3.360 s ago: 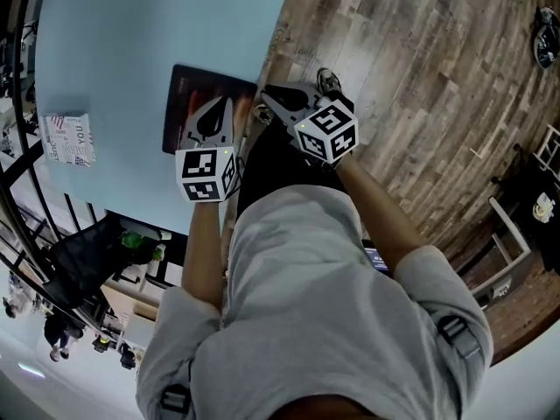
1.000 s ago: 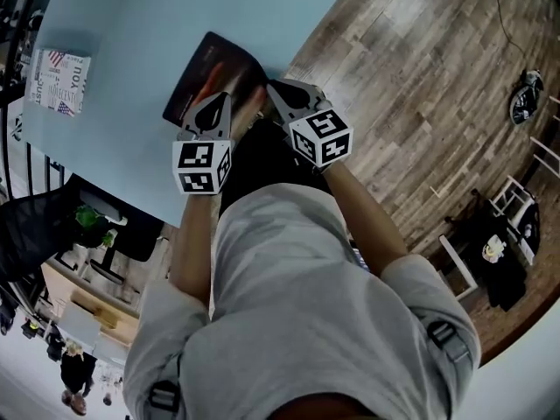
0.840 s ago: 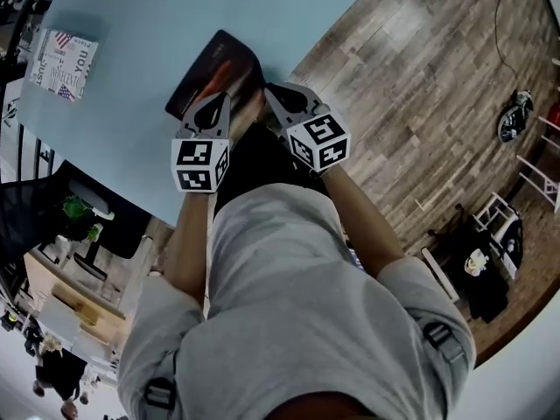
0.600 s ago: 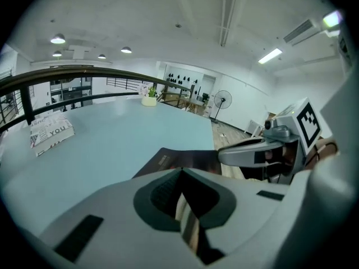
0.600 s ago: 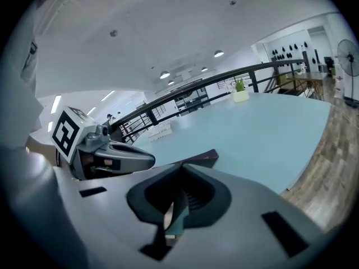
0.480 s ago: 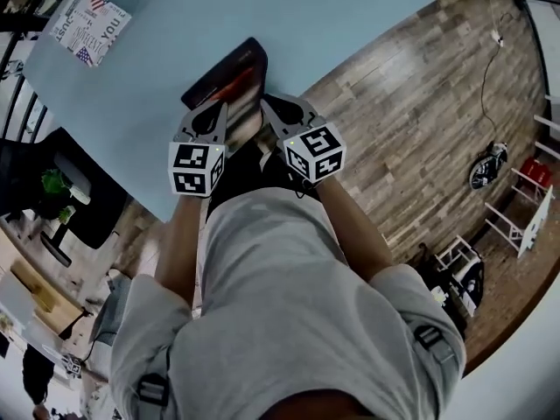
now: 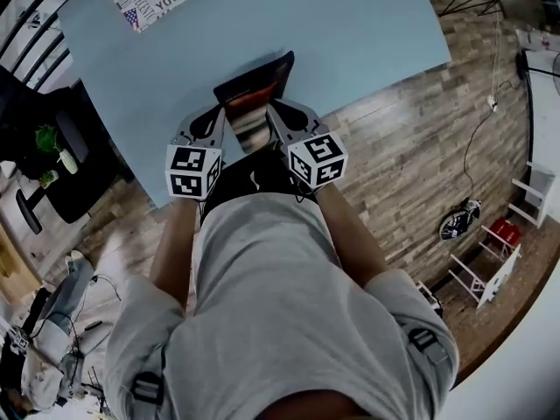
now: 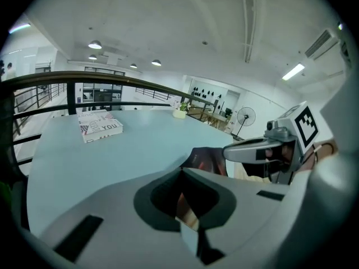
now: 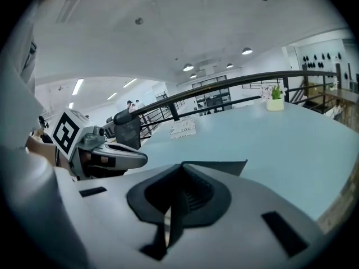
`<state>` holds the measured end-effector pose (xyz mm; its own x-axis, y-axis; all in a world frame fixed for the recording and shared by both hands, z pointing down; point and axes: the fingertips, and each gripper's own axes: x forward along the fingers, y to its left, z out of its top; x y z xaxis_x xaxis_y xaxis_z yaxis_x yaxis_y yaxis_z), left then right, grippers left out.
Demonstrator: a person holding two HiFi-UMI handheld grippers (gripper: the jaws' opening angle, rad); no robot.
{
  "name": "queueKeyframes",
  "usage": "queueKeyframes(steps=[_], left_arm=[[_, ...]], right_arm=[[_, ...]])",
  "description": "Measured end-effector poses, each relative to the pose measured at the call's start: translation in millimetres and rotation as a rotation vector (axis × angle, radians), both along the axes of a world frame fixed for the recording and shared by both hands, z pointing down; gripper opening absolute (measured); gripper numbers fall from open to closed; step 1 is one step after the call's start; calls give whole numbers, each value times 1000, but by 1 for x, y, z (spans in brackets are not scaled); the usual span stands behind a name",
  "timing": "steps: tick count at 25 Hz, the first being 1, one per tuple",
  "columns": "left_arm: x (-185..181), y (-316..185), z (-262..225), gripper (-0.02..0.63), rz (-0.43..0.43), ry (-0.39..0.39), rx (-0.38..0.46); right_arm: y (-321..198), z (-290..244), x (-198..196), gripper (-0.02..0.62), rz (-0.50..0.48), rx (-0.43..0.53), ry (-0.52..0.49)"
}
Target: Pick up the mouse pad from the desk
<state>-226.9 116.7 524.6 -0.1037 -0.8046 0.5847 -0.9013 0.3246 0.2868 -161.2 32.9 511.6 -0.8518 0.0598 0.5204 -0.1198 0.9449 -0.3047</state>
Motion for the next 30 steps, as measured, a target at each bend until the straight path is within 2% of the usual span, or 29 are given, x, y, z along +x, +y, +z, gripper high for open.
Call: queueKeyframes(steps=[8,18,23,27,30], left_arm=[[-19,23,-12,12,-171,-20,13],[-35,55,-36,12,-480,-86,8],[-32,59,-46,12,-581,-96,4],[-33,65,-68,12,-647,-136,37],[-37,71,-81,12,-667,-166,59]], right_arm=[[5,-10,-31,15,-134,11,-27],[24,-24,-72,15,-385,-45,-119],[23,-34,-81,15,-438,-86,-152],[26,-46,-84,14,-470,-103,-193],[30,-54,-90,14,-467,-110,-216]])
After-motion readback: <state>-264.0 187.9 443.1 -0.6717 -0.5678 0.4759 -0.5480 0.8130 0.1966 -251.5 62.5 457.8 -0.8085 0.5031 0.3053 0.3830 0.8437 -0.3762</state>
